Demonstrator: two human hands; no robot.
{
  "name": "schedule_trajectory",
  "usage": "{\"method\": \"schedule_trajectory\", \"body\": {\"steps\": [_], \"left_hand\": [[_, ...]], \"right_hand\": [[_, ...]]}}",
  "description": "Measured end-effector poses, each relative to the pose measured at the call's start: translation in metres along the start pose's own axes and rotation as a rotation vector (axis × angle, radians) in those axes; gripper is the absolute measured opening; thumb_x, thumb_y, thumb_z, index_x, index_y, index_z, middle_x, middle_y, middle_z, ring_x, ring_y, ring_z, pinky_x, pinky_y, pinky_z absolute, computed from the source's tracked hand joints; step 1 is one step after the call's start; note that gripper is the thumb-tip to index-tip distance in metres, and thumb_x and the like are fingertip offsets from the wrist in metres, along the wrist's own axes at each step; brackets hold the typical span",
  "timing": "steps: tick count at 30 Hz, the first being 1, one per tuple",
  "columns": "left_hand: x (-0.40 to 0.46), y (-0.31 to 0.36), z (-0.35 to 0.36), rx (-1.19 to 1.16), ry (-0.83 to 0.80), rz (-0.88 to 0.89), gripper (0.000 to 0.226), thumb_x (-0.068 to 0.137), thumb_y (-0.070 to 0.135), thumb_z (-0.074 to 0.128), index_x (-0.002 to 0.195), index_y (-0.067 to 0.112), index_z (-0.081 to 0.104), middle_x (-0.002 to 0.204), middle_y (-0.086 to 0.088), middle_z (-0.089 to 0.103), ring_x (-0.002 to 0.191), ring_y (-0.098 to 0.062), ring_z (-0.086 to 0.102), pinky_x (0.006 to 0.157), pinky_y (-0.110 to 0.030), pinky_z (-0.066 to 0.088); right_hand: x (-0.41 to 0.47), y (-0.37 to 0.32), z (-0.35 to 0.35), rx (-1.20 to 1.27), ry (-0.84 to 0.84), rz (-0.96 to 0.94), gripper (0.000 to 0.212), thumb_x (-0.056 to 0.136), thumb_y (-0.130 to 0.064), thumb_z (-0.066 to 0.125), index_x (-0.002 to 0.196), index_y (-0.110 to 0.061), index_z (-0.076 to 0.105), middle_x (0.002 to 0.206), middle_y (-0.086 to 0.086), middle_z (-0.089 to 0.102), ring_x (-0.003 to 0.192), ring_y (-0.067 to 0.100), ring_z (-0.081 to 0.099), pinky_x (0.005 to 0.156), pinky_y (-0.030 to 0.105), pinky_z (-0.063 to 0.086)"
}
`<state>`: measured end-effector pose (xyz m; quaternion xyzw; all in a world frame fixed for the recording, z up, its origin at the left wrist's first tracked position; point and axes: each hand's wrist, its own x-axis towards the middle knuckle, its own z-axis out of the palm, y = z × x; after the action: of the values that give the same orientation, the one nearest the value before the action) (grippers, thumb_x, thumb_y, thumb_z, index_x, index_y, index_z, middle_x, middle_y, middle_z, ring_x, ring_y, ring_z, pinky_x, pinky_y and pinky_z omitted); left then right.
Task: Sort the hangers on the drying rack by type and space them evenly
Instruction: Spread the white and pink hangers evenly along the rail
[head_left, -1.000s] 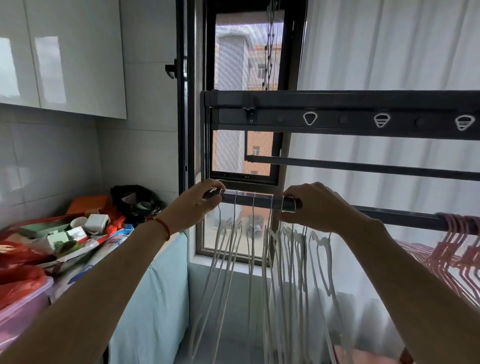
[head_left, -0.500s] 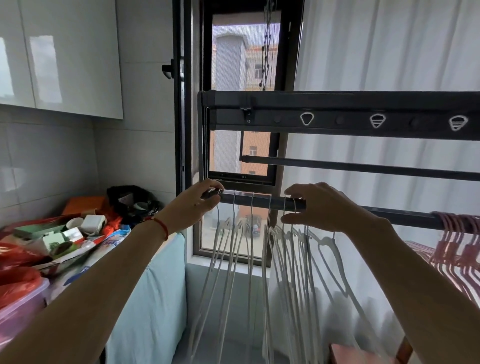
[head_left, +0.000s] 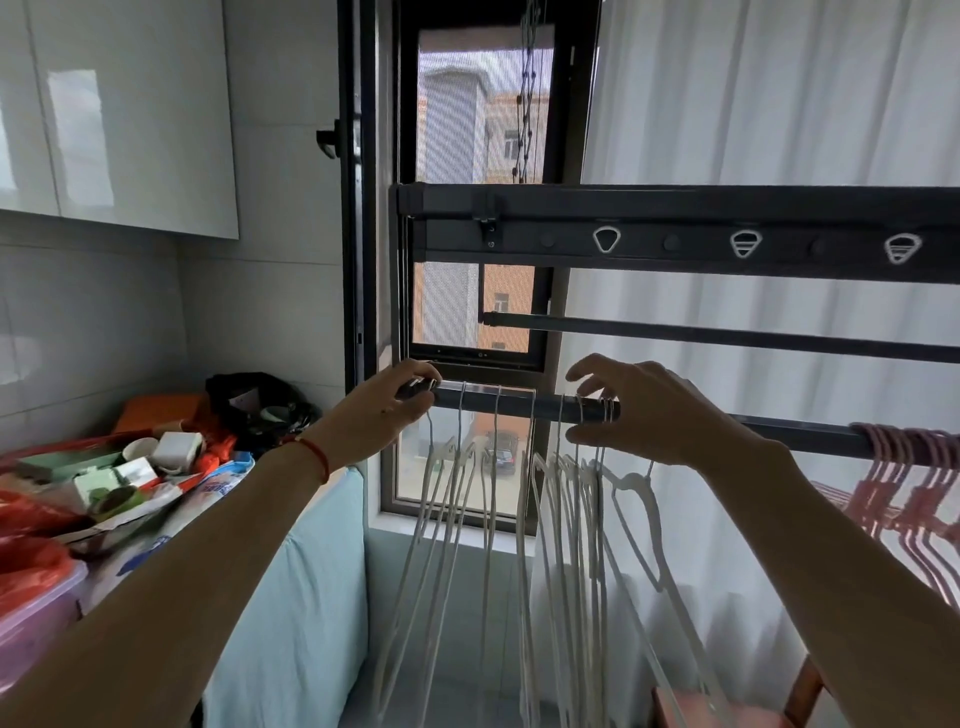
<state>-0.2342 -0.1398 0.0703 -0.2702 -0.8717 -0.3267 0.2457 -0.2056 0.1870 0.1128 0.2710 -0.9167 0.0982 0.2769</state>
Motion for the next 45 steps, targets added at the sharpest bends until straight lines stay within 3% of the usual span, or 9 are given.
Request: {"method": "schedule_trajectory", "body": {"steps": [3, 10, 16, 21, 24, 27, 30, 39, 45], "left_hand": [[-0.001, 0.001, 0.000, -0.006, 0.004, 0.003, 0.027, 0.102, 0.025, 0.050, 0.128, 0.018, 0.051, 0.105, 0.000, 0.061, 0.093, -0.007, 0.062, 0.070, -0.008, 0.053], [-0.002, 0.002, -0.004, 0.009, -0.008, -0.001, 0.028, 0.102, 0.026, 0.049, 0.129, 0.019, 0.050, 0.106, 0.004, 0.059, 0.092, -0.003, 0.060, 0.067, -0.011, 0.052], [-0.003, 0.005, -0.003, 0.008, -0.014, -0.005, 0.027, 0.102, 0.026, 0.049, 0.128, 0.019, 0.050, 0.102, 0.010, 0.056, 0.089, -0.003, 0.060, 0.069, -0.008, 0.052], [-0.003, 0.004, -0.003, 0.021, -0.022, -0.027, 0.026, 0.102, 0.027, 0.048, 0.128, 0.022, 0.050, 0.103, 0.009, 0.057, 0.090, -0.002, 0.060, 0.066, -0.009, 0.052], [-0.002, 0.005, -0.002, 0.016, -0.021, -0.016, 0.023, 0.102, 0.027, 0.048, 0.125, 0.025, 0.049, 0.103, 0.007, 0.057, 0.088, -0.003, 0.060, 0.066, -0.013, 0.053], [-0.002, 0.006, -0.002, -0.020, -0.032, -0.033, 0.023, 0.102, 0.026, 0.049, 0.125, 0.023, 0.051, 0.105, -0.004, 0.060, 0.085, -0.027, 0.064, 0.066, -0.037, 0.057], [-0.002, 0.006, -0.001, -0.026, -0.047, -0.047, 0.025, 0.102, 0.026, 0.049, 0.127, 0.022, 0.051, 0.108, -0.005, 0.059, 0.091, -0.039, 0.063, 0.072, -0.039, 0.058], [-0.003, 0.008, 0.001, -0.046, -0.032, -0.049, 0.024, 0.102, 0.024, 0.049, 0.126, 0.021, 0.051, 0.107, 0.001, 0.058, 0.090, -0.007, 0.063, 0.072, -0.018, 0.056], [0.000, 0.010, 0.003, -0.055, -0.030, -0.043, 0.025, 0.102, 0.022, 0.050, 0.127, 0.019, 0.051, 0.105, 0.010, 0.056, 0.093, 0.000, 0.060, 0.070, -0.008, 0.052]], "right_hand": [[0.005, -0.008, 0.004, -0.002, 0.021, -0.019, 0.067, 0.077, -0.062, 0.070, 0.132, -0.027, 0.055, 0.123, -0.006, 0.069, 0.095, 0.008, 0.067, 0.081, 0.028, 0.054], [0.010, -0.009, 0.009, -0.023, 0.015, -0.018, 0.045, 0.081, -0.057, 0.071, 0.114, -0.027, 0.066, 0.098, -0.009, 0.073, 0.078, 0.007, 0.066, 0.076, 0.035, 0.060], [0.009, -0.008, 0.003, -0.030, -0.018, -0.001, 0.045, 0.081, -0.056, 0.071, 0.115, -0.026, 0.068, 0.102, -0.007, 0.074, 0.080, 0.007, 0.063, 0.077, 0.029, 0.058], [0.004, -0.002, 0.002, 0.016, -0.034, 0.018, 0.063, 0.076, -0.059, 0.074, 0.127, -0.024, 0.061, 0.117, -0.007, 0.070, 0.095, 0.011, 0.067, 0.084, 0.032, 0.057], [0.001, 0.003, 0.000, 0.046, -0.027, 0.024, 0.060, 0.074, -0.055, 0.078, 0.123, -0.025, 0.060, 0.118, -0.008, 0.069, 0.098, 0.008, 0.066, 0.085, 0.034, 0.059], [-0.001, 0.004, 0.000, 0.050, -0.024, 0.035, 0.051, 0.075, -0.052, 0.079, 0.116, -0.027, 0.062, 0.112, -0.010, 0.071, 0.095, 0.009, 0.067, 0.084, 0.036, 0.059], [-0.003, 0.005, -0.003, 0.035, -0.017, 0.037, 0.049, 0.075, -0.052, 0.079, 0.114, -0.027, 0.063, 0.111, -0.009, 0.072, 0.093, 0.011, 0.069, 0.082, 0.035, 0.059], [-0.011, 0.013, -0.010, 0.043, -0.040, 0.061, 0.048, 0.076, -0.052, 0.078, 0.113, -0.025, 0.063, 0.106, -0.007, 0.072, 0.090, 0.012, 0.068, 0.082, 0.033, 0.058], [-0.014, 0.017, -0.010, 0.049, -0.040, 0.067, 0.047, 0.076, -0.050, 0.078, 0.112, -0.024, 0.063, 0.105, -0.006, 0.073, 0.090, 0.014, 0.069, 0.083, 0.034, 0.058]]}}
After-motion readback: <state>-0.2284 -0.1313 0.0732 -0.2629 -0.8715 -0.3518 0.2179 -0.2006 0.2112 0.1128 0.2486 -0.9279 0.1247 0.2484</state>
